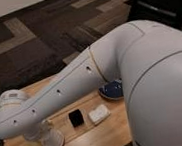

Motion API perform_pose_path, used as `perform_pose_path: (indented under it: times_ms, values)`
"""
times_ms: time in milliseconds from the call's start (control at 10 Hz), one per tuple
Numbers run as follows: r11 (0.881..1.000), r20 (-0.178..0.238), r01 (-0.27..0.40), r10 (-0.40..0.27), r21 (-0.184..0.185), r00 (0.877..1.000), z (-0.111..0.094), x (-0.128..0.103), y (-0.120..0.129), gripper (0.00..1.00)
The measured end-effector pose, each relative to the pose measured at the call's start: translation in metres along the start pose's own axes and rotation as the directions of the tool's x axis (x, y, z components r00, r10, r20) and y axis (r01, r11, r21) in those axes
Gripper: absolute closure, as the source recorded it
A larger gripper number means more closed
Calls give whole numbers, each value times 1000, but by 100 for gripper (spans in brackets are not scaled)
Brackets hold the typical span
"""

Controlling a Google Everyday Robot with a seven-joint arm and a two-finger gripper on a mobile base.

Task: Place the ceramic cup over the eraser

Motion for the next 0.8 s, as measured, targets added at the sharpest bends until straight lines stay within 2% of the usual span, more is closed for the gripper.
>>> perform_pose_path:
  times_ms: [200,400,800]
  values:
    - [999,20,8,-8,31,1000,-27,-4,-8,100]
    - [997,29,0,-2,80,1000,-58,0,-23,100]
    - [985,50,6,-15,171,999,-106,0,-43,100]
